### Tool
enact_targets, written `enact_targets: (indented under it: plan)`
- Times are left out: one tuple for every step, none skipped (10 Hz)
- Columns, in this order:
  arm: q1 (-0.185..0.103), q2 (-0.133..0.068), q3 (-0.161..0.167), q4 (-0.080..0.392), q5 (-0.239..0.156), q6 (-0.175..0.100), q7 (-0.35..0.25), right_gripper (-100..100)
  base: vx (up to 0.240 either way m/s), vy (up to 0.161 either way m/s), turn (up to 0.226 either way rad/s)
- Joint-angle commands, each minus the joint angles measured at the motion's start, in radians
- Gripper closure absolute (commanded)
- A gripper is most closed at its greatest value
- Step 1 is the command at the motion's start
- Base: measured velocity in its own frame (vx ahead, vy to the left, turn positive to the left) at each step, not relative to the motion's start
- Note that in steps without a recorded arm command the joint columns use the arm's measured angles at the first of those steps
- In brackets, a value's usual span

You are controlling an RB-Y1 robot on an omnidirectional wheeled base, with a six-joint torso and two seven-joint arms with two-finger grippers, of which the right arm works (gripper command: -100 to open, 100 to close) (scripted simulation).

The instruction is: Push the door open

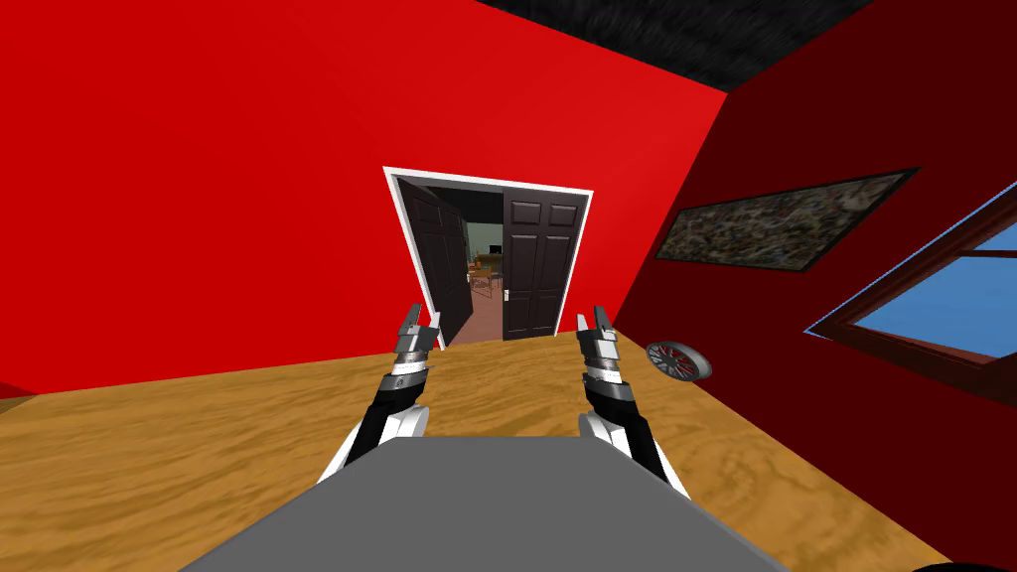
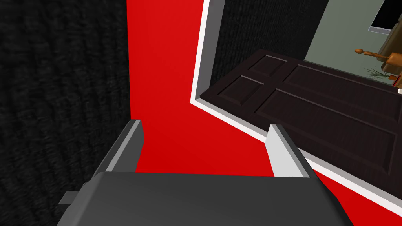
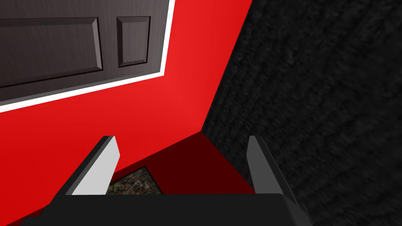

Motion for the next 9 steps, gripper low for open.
enact_targets:
  plan:
    - [-0.011, -0.007, -0.004, 0.028, -0.002, -0.006, -0.002, -100, 0.101, -0.030, 0.067]
    - [-0.020, -0.012, -0.008, 0.051, -0.003, -0.010, -0.004, -100, 0.072, 0.025, 0.053]
    - [-0.026, -0.015, -0.010, 0.064, -0.004, -0.013, -0.005, -100, 0.060, 0.031, 0.032]
    - [-0.031, -0.018, -0.012, 0.078, -0.005, -0.015, -0.006, -100, 0.055, 0.022, 0.031]
    - [-0.043, -0.024, -0.016, 0.109, -0.007, -0.021, -0.008, -100, 0.067, 0.025, 0.070]
    - [-0.051, -0.027, -0.019, 0.128, -0.009, -0.025, -0.009, -100, 0.079, 0.023, 0.062]
    - [-0.066, -0.034, -0.025, 0.166, -0.011, -0.033, -0.012, -100, 0.102, 0.006, 0.069]
    - [-0.074, -0.037, -0.028, 0.185, -0.012, -0.037, -0.014, -100, 0.110, 0.013, 0.060]
    - [-0.084, -0.041, -0.031, 0.209, -0.014, -0.041, -0.016, -100, 0.095, 0.029, 0.063]
